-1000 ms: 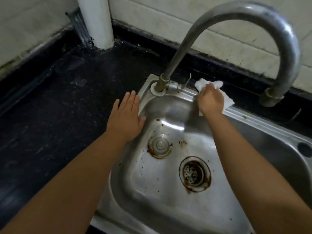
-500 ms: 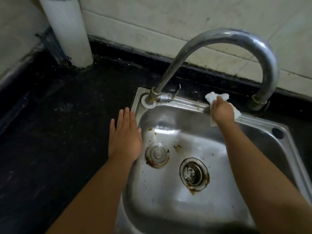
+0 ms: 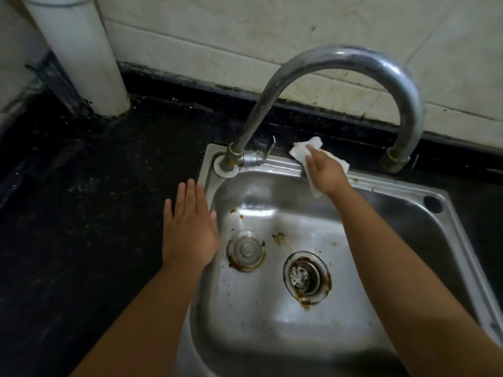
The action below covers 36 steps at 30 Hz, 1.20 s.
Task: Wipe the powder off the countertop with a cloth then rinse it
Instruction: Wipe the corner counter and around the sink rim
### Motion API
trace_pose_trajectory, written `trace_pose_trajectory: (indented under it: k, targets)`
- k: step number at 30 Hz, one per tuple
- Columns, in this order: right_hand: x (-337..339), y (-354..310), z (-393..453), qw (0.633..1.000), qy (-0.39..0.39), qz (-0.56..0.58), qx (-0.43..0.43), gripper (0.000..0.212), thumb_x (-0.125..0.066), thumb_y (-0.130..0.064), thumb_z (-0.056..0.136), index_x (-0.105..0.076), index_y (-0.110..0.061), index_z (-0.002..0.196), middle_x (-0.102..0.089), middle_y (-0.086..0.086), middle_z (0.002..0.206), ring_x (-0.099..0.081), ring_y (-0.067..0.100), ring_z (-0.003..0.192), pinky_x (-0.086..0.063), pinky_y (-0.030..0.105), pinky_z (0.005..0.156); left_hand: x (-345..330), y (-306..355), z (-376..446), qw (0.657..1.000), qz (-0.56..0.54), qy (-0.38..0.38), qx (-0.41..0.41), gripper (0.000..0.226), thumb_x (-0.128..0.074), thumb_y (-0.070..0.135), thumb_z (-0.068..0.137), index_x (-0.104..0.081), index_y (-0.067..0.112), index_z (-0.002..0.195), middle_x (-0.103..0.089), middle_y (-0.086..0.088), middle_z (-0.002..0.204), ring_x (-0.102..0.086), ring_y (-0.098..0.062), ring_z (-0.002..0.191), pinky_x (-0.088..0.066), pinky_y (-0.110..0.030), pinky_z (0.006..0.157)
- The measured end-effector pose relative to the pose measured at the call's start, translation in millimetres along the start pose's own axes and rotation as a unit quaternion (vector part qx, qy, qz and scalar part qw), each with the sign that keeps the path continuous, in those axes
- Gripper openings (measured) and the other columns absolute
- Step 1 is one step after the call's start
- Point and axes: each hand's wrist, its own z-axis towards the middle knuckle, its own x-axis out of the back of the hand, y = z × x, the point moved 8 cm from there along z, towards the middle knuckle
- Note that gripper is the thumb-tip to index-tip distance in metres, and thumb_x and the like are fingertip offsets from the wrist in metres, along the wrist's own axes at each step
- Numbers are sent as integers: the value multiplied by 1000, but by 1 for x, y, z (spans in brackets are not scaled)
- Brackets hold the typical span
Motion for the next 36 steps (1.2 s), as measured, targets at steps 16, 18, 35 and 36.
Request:
trace_pose_trajectory:
  k: [16,18,35,36]
  targets:
    - [-37,-91,44,969,-173,113,137,43,-31,-22,101,-32,-15,144,-16,12,154,-14,25,143,-14,21,108,-1,3,1,999,39,-13,7,56,-12,32,99,13,8,144,18,-8,153,17,-19,140,9,-36,113]
    - [-32,-77,34,975,-148,85,141,42,-31,-19,101,-32,-14,143,-19,12,154,-16,22,143,-12,17,107,-2,3,0,999,40,-15,10,56,-11,32,99,13,8,144,18,-8,153,17,-19,140,9,-36,113]
    - [-5,-28,21,984,-21,158,-85,40,-36,-12,98,-38,-2,137,-46,23,135,-46,35,122,-34,32,96,-2,2,0,998,55,7,5,57,-13,32,100,11,7,144,14,-9,154,14,-20,141,8,-37,113]
    - [-14,-50,25,977,-57,200,-56,38,-35,-16,100,-42,-6,135,-49,20,131,-47,31,120,-35,28,94,-3,2,0,998,56,6,6,57,-13,33,100,11,7,144,15,-9,154,14,-20,141,9,-37,113]
